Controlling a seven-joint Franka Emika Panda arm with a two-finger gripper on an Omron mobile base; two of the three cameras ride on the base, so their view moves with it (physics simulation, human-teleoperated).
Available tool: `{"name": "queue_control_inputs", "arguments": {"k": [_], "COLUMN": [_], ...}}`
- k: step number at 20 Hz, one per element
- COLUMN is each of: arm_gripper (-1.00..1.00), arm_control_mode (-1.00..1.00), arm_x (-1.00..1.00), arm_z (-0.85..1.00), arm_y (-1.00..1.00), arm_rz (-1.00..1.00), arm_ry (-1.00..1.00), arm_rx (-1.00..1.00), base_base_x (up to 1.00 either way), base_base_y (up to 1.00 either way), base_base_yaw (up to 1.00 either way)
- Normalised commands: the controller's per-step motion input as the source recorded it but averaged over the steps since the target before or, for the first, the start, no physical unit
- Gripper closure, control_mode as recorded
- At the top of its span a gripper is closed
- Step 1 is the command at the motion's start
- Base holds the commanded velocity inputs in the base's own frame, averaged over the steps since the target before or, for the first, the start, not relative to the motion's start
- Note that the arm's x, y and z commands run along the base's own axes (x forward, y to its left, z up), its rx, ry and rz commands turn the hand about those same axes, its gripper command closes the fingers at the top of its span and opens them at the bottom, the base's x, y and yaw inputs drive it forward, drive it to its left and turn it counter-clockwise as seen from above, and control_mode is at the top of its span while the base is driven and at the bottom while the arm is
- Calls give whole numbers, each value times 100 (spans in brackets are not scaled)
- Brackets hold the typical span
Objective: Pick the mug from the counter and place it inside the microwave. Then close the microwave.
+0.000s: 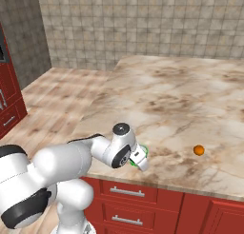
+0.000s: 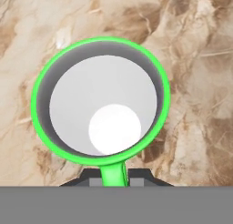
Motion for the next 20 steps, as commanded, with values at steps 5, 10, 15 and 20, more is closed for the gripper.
{"name": "queue_control_inputs", "arguments": {"k": [5, 10, 15, 20], "arm_gripper": [100, 100, 100, 100], "arm_control_mode": [-100, -100, -100, -100], "arm_x": [6, 0, -4, -3], "arm_z": [0, 34, 99, 97], "arm_y": [-4, -1, 0, 3], "arm_rz": [0, 0, 2, 10], "arm_ry": [0, 0, 0, 0], "arm_rx": [0, 0, 0, 0], "base_base_x": [0, 0, 0, 0], "base_base_y": [0, 0, 0, 0], "base_base_yaw": [0, 0, 0, 0]}}
